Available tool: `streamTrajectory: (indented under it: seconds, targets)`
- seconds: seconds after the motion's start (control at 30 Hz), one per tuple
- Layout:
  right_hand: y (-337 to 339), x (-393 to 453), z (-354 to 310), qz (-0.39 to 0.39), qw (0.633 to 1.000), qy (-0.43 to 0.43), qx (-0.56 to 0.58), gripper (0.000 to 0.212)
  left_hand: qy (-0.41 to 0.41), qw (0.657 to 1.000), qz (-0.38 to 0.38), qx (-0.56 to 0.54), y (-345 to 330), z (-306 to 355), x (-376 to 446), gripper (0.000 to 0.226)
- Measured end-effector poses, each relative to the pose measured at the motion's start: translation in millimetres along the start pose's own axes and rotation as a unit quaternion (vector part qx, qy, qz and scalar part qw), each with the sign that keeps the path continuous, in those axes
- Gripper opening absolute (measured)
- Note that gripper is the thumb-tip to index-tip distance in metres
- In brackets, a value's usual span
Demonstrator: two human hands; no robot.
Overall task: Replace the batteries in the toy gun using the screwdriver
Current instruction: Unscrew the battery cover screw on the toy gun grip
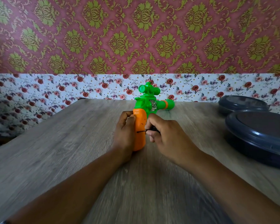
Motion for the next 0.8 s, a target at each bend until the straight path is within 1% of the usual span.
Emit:
streamTrajectory:
  seconds: [0.13,0.3,0.37,0.47,0.53,0.7,0.8]
  targets:
    - [0,-1,4,-0.016,0.999,-0.02,0.023,0.016,0.008,1.0,0.0,-0.011,0,2,-1,0.021]
    - [1,0,4,-0.015,0.997,-0.035,0.067,0.009,0.011,1.0,-0.008,-0.012,-1,1,-1,0.019]
    - [0,-1,5,-0.007,0.998,-0.047,0.042,0.011,0.007,1.0,-0.01,-0.006,-2,1,0,0.02]
    - [0,-2,12,-0.003,0.995,-0.094,-0.042,0.03,0.012,1.0,-0.011,-0.005,-2,0,0,0.02]
    - [1,-2,13,-0.008,0.988,-0.119,-0.096,0.038,0.008,1.0,-0.016,-0.003,-3,1,0,0.02]
    - [-3,-1,14,-0.025,0.988,-0.133,-0.077,0.034,0.009,1.0,-0.006,-0.011,-2,0,1,0.02]
    - [-2,-1,10,-0.018,0.99,-0.109,-0.089,0.034,0.015,1.0,-0.007,-0.005,-2,-2,1,0.022]
Point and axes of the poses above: each hand's wrist, its own x-axis towards the middle knuckle, its own y-axis out of the back of the hand, z = x × y, the point moved 6 cm from there along x, towards the middle knuckle, and after that the axes turned 4 degrees about -z, right-handed, at the moved point
